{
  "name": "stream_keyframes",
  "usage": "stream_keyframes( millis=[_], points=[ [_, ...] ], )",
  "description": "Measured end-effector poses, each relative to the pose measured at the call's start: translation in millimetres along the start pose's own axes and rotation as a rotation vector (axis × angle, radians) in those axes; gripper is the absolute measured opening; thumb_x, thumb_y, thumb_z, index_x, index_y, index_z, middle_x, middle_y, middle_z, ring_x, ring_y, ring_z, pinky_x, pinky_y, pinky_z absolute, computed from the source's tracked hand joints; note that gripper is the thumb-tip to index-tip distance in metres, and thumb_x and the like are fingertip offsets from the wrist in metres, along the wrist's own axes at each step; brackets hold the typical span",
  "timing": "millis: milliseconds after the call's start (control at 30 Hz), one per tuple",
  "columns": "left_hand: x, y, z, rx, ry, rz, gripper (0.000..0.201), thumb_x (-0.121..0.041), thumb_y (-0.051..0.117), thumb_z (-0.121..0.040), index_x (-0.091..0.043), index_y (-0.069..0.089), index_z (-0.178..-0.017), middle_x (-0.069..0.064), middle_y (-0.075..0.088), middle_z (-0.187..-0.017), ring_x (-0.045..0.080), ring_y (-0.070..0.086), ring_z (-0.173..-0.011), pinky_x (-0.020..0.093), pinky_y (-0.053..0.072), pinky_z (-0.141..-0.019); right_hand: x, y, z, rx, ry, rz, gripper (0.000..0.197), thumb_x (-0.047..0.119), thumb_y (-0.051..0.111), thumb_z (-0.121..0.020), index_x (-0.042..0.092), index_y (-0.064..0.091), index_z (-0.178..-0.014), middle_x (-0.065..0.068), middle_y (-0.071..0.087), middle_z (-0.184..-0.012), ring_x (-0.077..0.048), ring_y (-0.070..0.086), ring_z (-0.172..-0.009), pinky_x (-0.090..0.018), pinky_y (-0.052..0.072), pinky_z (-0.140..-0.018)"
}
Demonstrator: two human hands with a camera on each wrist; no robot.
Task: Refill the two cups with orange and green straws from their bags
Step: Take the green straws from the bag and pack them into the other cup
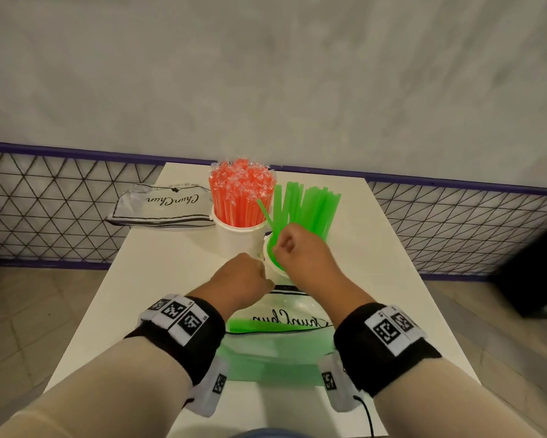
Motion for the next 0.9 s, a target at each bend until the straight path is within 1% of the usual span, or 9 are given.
stream_keyframes(
  millis=[100,167,233,300,433,633,767,833,900],
  points=[
    [7,2,7,0.273,-0.004,-0.169,0.031,-0.031,0.068,-0.086,-0.011,0.068,-0.110,0.009,0.067,-0.111,0.026,0.062,-0.102,0.033,0.048,-0.084,13,31,16,0.451,-0.114,0.340,0.005,0.016,0.059,-0.087,0.012,0.062,-0.088,-0.008,0.067,-0.091,-0.024,0.058,-0.080,-0.030,0.043,-0.065],
    [14,4,14,0.352,-0.005,-0.312,0.037,-0.030,0.069,-0.086,-0.010,0.066,-0.116,0.009,0.066,-0.114,0.026,0.062,-0.104,0.032,0.047,-0.085,15,48,23,0.550,-0.186,0.511,0.013,0.016,0.057,-0.088,0.007,0.066,-0.093,-0.015,0.067,-0.097,-0.029,0.058,-0.082,-0.031,0.040,-0.066],
    [24,8,18,0.396,0.010,-0.407,0.040,-0.029,0.066,-0.087,-0.011,0.062,-0.123,0.006,0.064,-0.114,0.025,0.061,-0.101,0.031,0.045,-0.080,14,61,27,0.572,-0.223,0.568,0.023,0.019,0.056,-0.090,0.004,0.066,-0.105,-0.017,0.065,-0.103,-0.033,0.061,-0.091,-0.035,0.047,-0.072],
    [35,14,22,0.418,0.019,-0.401,0.047,-0.030,0.064,-0.087,-0.016,0.056,-0.131,0.003,0.061,-0.119,0.023,0.059,-0.103,0.029,0.044,-0.081,9,74,32,0.603,-0.235,0.570,0.031,0.027,0.063,-0.088,0.008,0.064,-0.112,-0.014,0.064,-0.109,-0.032,0.062,-0.096,-0.036,0.050,-0.079],
    [55,27,32,0.407,0.026,-0.325,0.060,-0.036,0.072,-0.081,-0.024,0.047,-0.134,0.002,0.057,-0.127,0.022,0.057,-0.108,0.033,0.048,-0.089,-6,97,43,0.660,-0.247,0.608,0.050,0.044,0.066,-0.085,0.011,0.056,-0.122,-0.010,0.060,-0.112,-0.029,0.062,-0.098,-0.029,0.042,-0.071],
    [71,44,36,0.390,0.043,-0.154,0.082,-0.019,0.081,-0.071,-0.023,0.036,-0.140,0.002,0.050,-0.136,0.024,0.056,-0.112,0.034,0.050,-0.088,-15,108,51,0.690,-0.233,0.594,0.058,0.033,0.068,-0.084,0.009,0.047,-0.133,-0.014,0.048,-0.122,-0.031,0.054,-0.107,-0.033,0.040,-0.078],
    [74,47,37,0.387,0.014,-0.083,0.099,-0.013,0.082,-0.070,-0.022,0.023,-0.150,0.003,0.042,-0.144,0.023,0.053,-0.120,0.033,0.049,-0.095,-23,111,54,0.759,-0.135,0.515,0.057,0.040,0.064,-0.088,0.011,0.046,-0.133,-0.012,0.041,-0.123,-0.031,0.050,-0.109,-0.033,0.039,-0.085],
    [74,47,35,0.385,0.000,-0.064,0.096,-0.013,0.082,-0.070,-0.023,0.026,-0.148,0.003,0.043,-0.139,0.023,0.055,-0.113,0.035,0.050,-0.093,-26,112,52,0.764,-0.126,0.513,0.053,0.042,0.060,-0.091,0.011,0.047,-0.131,-0.013,0.042,-0.123,-0.031,0.048,-0.111,-0.034,0.039,-0.089],
    [75,46,34,0.379,0.000,-0.067,0.087,-0.015,0.083,-0.069,-0.023,0.034,-0.140,0.003,0.047,-0.132,0.021,0.056,-0.102,0.033,0.050,-0.084,-26,112,50,0.747,-0.144,0.518,0.053,0.040,0.058,-0.093,0.010,0.045,-0.134,-0.015,0.044,-0.124,-0.031,0.047,-0.113,-0.034,0.038,-0.089]
  ],
)
Point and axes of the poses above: each hand's wrist, its own z-axis away from the middle knuckle, its own y-axis out of the palm, x = y × z, the point moved 2 cm from there along -z, towards the middle knuckle
